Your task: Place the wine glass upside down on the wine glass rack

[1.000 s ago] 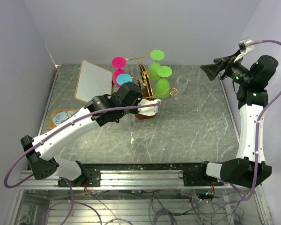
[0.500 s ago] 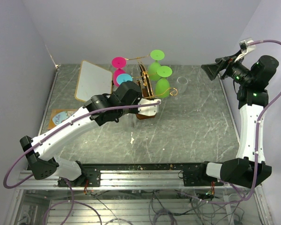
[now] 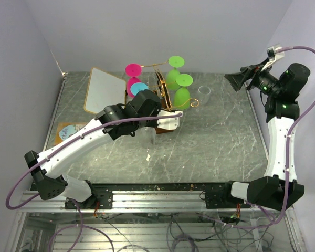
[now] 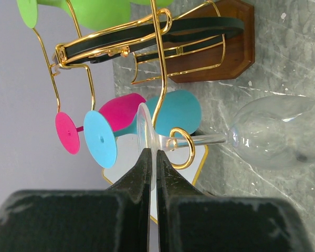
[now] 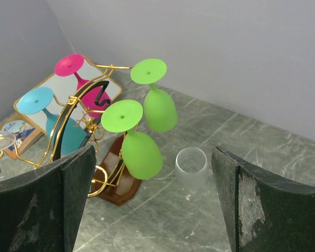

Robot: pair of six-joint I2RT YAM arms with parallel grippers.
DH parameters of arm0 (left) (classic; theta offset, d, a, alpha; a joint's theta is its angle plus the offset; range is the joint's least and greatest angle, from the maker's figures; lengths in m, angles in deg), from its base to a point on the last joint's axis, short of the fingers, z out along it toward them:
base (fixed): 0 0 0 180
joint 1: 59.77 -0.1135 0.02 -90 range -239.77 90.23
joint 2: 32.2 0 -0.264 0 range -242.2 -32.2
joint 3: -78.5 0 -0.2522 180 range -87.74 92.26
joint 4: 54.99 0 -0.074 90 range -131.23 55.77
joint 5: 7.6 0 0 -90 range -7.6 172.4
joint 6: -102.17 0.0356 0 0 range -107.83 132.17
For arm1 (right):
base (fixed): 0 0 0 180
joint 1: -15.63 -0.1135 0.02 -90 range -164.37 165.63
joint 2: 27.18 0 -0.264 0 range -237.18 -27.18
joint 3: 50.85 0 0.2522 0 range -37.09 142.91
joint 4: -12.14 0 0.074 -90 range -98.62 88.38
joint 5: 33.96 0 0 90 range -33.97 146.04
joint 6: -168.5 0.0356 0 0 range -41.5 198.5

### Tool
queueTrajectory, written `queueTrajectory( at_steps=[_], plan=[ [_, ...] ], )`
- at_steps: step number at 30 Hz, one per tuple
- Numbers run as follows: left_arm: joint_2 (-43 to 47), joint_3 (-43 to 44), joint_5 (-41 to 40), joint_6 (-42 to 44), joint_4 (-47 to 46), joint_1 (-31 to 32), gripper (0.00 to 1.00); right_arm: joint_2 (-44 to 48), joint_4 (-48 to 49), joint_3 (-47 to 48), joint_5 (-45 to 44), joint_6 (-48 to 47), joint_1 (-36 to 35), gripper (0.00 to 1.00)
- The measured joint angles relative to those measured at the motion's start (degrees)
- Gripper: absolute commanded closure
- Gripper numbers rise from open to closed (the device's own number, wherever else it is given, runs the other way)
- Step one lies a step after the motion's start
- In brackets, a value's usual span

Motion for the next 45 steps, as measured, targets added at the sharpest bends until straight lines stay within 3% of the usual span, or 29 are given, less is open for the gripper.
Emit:
queueTrajectory(
  at_steps=[27,45],
  plan=[
    [-0.07,-1.84,3.23,-1.44,0.68,0.15,0.68,0.31,0.42,-1.29,0.02,-0.11,0.11,0.09],
    [0.24,-1.84,6.62,-3.26,1.29,0.15,0.58,0.33,0.46,-1.95,0.02,-0.42,0.37,0.09]
  ],
)
